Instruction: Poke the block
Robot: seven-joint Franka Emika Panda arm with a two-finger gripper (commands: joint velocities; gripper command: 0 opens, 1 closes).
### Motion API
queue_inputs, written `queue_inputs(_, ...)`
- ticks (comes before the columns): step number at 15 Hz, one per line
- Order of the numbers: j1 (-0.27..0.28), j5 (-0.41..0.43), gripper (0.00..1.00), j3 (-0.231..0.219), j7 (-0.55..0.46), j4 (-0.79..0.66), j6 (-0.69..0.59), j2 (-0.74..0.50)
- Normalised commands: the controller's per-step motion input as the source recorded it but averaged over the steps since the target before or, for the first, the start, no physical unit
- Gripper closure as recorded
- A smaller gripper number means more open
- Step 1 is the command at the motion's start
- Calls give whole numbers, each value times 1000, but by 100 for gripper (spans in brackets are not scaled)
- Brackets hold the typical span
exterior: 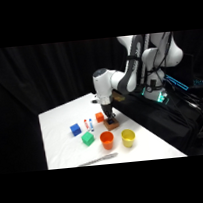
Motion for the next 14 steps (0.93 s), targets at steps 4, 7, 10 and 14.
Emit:
queue_inputs(4,-82,151,100,82,-136,20,192,135)
queue_inputs(7,-34,76,100,41,-66,-20,31,-24)
queue_inputs(10,-3,28,100,19,-37,-77,-286,-315)
queue_inputs(14,8,4,74,4,-22,-37,-507,-468)
